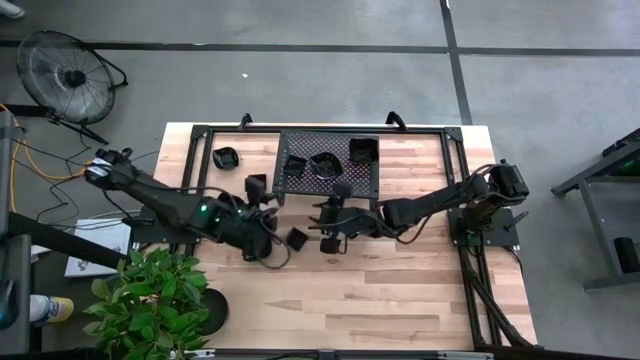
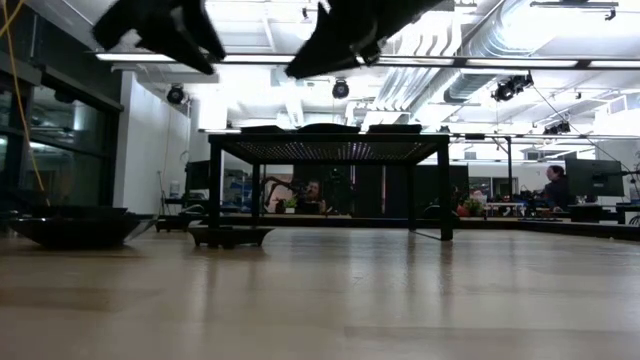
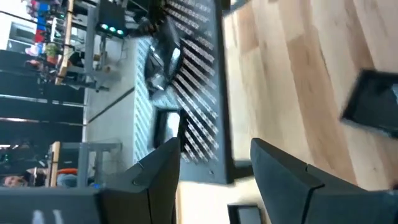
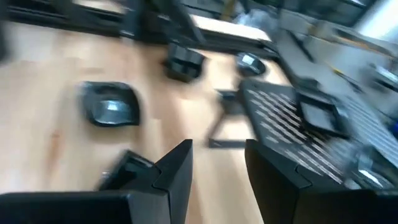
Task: Pick & Place Mini shaped plates
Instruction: Stack the square plate on the square plates on the shelf
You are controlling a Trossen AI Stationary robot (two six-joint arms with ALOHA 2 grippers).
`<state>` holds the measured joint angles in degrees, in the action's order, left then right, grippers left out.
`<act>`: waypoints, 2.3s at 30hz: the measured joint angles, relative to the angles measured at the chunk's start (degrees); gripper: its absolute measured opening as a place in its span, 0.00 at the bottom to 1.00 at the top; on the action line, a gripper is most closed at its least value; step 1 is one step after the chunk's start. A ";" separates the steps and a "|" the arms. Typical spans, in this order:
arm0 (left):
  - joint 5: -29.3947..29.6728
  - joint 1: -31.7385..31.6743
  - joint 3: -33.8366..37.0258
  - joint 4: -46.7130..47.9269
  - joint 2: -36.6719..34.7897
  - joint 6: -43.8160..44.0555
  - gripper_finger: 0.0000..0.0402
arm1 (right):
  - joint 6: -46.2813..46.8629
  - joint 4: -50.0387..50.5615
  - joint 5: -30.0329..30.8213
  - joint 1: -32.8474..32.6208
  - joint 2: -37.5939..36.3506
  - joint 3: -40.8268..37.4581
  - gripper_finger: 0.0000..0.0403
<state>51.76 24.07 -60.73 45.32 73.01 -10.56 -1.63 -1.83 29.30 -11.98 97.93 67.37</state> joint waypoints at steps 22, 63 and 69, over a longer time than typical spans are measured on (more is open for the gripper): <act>16.24 15.44 13.63 0.63 -0.21 25.82 0.48 | -30.58 -3.59 -16.34 -6.16 11.76 0.04 0.35; 13.52 18.71 26.64 -11.39 -17.87 20.23 0.47 | -47.20 26.58 -17.90 1.87 30.40 25.99 0.34; 13.15 18.72 26.64 -11.45 -17.87 20.25 0.47 | -47.43 26.98 -17.90 1.87 30.40 25.97 0.28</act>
<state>64.90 42.78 -34.09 33.87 55.13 9.69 -49.06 25.15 11.40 -10.11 128.33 93.35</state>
